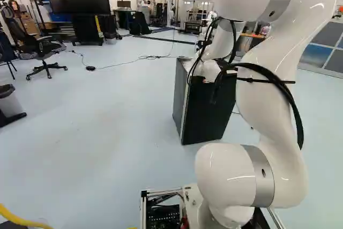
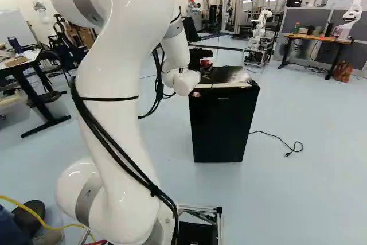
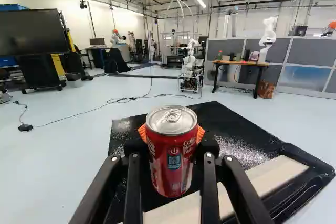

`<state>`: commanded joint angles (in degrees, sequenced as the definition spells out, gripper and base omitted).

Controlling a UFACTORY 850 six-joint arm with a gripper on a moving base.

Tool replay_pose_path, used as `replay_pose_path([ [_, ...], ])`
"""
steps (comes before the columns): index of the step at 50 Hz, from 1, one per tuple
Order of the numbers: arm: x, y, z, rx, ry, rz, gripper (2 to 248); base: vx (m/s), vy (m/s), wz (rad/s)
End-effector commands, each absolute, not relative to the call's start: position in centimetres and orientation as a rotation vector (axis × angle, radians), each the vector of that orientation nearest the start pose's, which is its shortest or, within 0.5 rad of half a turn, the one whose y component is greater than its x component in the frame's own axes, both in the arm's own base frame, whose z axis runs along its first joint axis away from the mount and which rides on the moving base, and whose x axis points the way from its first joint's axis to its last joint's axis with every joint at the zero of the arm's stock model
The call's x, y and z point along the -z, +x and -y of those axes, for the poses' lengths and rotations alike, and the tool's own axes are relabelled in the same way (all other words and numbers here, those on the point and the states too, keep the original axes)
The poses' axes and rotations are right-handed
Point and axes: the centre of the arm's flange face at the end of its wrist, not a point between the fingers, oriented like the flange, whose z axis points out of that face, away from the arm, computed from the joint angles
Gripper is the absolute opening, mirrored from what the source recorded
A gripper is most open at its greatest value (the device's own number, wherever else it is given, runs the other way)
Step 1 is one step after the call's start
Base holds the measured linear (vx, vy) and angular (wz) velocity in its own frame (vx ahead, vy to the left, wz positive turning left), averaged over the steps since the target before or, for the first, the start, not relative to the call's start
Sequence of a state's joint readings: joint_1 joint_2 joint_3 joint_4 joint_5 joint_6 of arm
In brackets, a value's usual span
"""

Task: Grab a drink from the fridge

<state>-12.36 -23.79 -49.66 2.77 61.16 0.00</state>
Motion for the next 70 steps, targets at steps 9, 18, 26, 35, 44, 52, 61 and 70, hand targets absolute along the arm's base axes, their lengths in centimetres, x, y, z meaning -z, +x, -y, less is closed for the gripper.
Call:
replay_pose_path([
  [9, -40.2, 53.7, 11.3, 2.236, -2.396, -0.313, 98, 0.0, 0.0, 0.0],
  [18, -40.5, 51.6, 9.9, 2.2, -2.412, -0.287, 98, 0.0, 0.0, 0.0],
  [26, -40.7, 49.4, 8.5, 2.163, -2.429, -0.259, 98, 0.0, 0.0, 0.0],
  [35, -40.8, 46.6, 7.0, 2.117, -2.448, -0.226, 98, 0.0, 0.0, 0.0],
  [44, -40.6, 43.4, 5.4, 2.067, -2.469, -0.188, 98, 0.0, 0.0, 0.0],
  [52, -40.3, 40.6, 4.2, 2.024, -2.486, -0.156, 98, 0.0, 0.0, 0.0],
  [61, -39.8, 37.7, 3.0, 1.981, -2.502, -0.123, 98, 0.0, 0.0, 0.0],
  [70, -39.3, 35.2, 2.2, 1.944, -2.516, -0.094, 98, 0.0, 0.0, 0.0],
])
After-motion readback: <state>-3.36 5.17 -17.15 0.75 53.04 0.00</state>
